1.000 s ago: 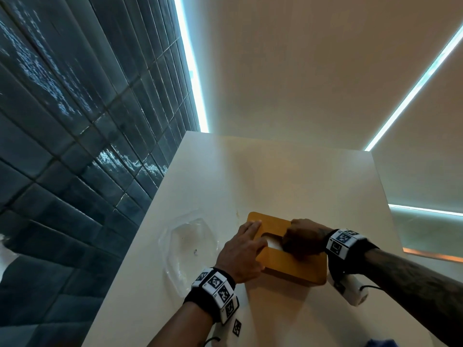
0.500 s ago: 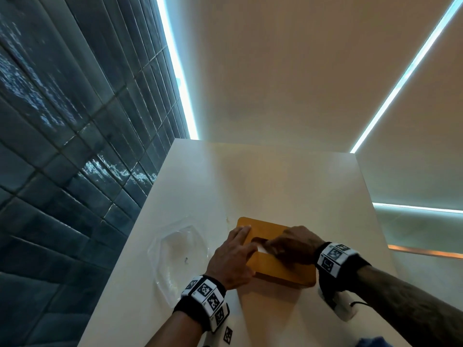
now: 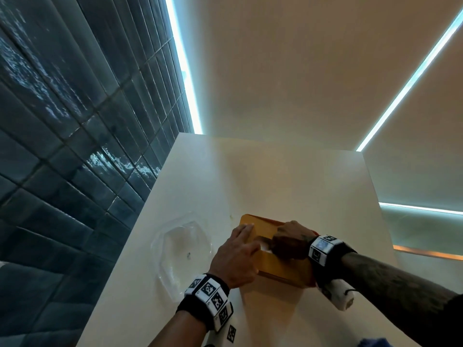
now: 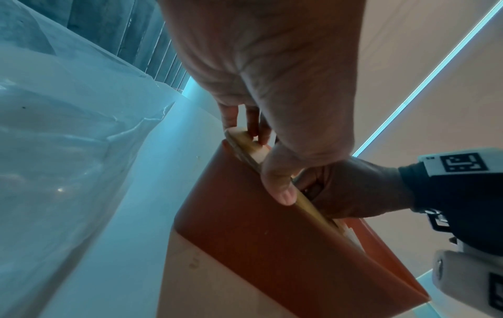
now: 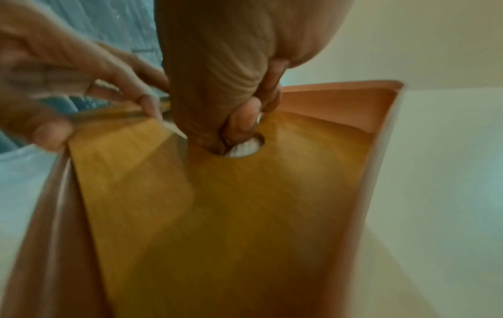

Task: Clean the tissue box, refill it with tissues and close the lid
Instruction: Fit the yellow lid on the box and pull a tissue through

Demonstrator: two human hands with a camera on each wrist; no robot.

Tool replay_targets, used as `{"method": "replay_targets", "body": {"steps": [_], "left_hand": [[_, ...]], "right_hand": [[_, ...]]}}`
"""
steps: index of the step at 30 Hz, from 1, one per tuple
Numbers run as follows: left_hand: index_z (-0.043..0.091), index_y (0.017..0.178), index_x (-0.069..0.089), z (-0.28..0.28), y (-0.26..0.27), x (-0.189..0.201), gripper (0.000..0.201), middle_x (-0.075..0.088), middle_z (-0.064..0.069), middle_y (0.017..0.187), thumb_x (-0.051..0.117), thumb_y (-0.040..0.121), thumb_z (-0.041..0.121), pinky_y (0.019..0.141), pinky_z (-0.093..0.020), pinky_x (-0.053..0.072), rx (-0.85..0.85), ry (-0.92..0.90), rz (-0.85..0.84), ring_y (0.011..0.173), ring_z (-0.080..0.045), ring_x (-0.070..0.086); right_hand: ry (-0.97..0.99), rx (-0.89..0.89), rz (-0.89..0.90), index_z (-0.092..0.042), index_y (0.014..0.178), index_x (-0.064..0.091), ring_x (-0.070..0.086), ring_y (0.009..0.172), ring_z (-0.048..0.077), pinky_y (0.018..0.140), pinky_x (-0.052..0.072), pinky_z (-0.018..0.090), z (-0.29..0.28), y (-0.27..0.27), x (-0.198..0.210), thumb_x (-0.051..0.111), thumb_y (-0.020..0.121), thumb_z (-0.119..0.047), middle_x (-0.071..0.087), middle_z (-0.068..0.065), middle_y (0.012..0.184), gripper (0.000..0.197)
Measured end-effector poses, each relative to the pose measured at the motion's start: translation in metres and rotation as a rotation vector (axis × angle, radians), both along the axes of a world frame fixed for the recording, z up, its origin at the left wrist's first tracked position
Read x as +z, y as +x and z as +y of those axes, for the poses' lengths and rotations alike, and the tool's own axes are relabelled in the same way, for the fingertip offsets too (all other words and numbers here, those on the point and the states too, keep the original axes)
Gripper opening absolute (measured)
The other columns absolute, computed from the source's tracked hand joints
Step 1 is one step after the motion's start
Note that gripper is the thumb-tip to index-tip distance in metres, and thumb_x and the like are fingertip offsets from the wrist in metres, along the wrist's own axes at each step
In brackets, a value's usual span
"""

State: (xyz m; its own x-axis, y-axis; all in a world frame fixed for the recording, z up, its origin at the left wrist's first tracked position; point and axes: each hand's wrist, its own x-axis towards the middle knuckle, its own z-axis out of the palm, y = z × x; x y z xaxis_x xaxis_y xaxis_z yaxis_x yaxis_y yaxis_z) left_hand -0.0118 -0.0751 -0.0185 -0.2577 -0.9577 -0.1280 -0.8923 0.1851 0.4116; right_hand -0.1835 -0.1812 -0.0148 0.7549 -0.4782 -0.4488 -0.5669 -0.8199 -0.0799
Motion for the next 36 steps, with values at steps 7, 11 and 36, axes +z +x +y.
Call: {"method": "replay_targets", "body": {"steps": [7,11,36], "left_hand": [[0.022,0.114,0.053,-0.004,0.001,0.002,0.04,0.016,-0.005,0.159,0.071,0.078,0.029,0.101,-0.042,0.046,-0.027,0.052,0.014,0.147,-0.023,0.008],[0.02,0.113,0.054,-0.005,0.001,0.0,0.042,0.012,-0.002,0.159,0.074,0.077,0.027,0.101,-0.041,0.047,-0.037,0.073,0.019,0.145,-0.024,0.019],[0.02,0.112,0.052,-0.004,-0.002,-0.004,0.043,0.009,-0.003,0.159,0.072,0.074,0.025,0.097,-0.039,0.049,-0.05,0.023,-0.016,0.14,-0.028,0.029]], "right_hand": [[0.16,-0.094,-0.13,-0.022,0.081,0.074,0.065,0.073,0.021,0.062,0.044,0.025,-0.007,-0.017,0.006,0.063,0.078,-0.019,0.074,0.0,0.082,0.012],[0.148,-0.254,-0.37,-0.013,0.066,0.067,0.061,0.058,0.024,0.054,0.048,0.033,-0.003,-0.025,0.008,0.06,0.08,-0.014,0.067,0.007,0.065,0.016],[0.001,0.011,0.024,-0.012,0.123,0.054,0.048,0.118,0.035,0.094,0.043,0.043,0.016,-0.044,-0.015,0.043,0.098,-0.029,0.045,0.017,0.131,0.033]]}}
